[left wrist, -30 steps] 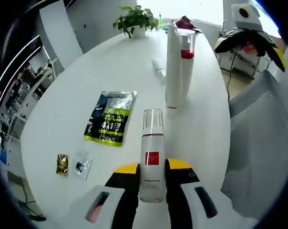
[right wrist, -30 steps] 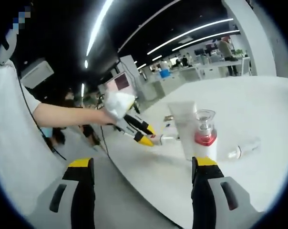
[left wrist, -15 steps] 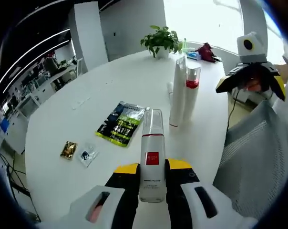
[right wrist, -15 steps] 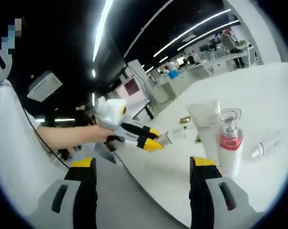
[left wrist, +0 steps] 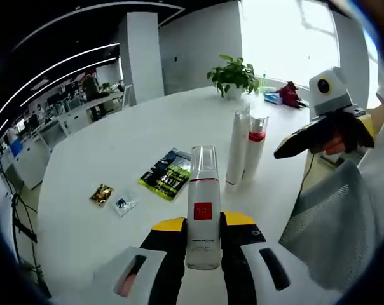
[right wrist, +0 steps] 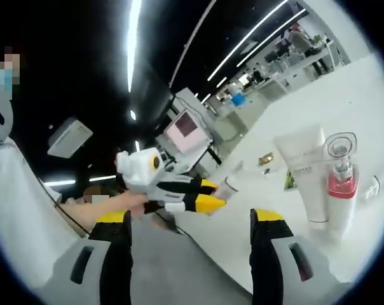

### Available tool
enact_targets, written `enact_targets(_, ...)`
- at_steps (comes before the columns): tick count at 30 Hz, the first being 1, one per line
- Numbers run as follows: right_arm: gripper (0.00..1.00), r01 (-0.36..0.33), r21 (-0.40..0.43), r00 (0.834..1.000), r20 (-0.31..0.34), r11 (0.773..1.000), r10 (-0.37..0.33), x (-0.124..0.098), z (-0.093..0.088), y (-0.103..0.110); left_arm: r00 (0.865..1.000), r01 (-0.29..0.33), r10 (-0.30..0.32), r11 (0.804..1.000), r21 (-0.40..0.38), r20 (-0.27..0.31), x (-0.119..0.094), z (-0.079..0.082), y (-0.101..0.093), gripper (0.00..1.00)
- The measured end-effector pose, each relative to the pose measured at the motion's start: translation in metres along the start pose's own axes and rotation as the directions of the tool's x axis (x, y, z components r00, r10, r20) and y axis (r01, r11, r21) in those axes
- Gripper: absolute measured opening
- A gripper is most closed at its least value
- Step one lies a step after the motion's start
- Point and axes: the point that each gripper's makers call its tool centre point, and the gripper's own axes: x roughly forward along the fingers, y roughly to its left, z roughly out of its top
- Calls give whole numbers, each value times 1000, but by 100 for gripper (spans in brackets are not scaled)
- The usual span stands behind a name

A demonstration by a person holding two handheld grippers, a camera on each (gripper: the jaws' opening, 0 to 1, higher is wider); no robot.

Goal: Arrange the skincare products in the storage area until every visible bottle or jar stands upright without overlapping.

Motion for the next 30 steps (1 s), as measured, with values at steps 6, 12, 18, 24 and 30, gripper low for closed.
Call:
enact_targets(6,73,-17,23,1000,-14,1000,17,8,0,2,999,-21,22,1000,-22,50,-11,10,-9,25)
enact_targets(12,69,-27,47,1000,9,999,27,18,9,9,992,-39,45,998,-49,114,-25,27,-28,25)
enact_targets(18,68,-12,85,999,37,996,9,23,12,13,989,-51,58,997,-54,133,-33,27,-43,25)
enact_targets(24,63,39,170,996,68,985,-51,23,9,8,987,-75,78,997,-25,139,-38,27,-56,25)
enact_targets(30,55,115,245,991,35,963,-128,27,0,1,983,-144,130,984,102,128,-44,31,-61,25)
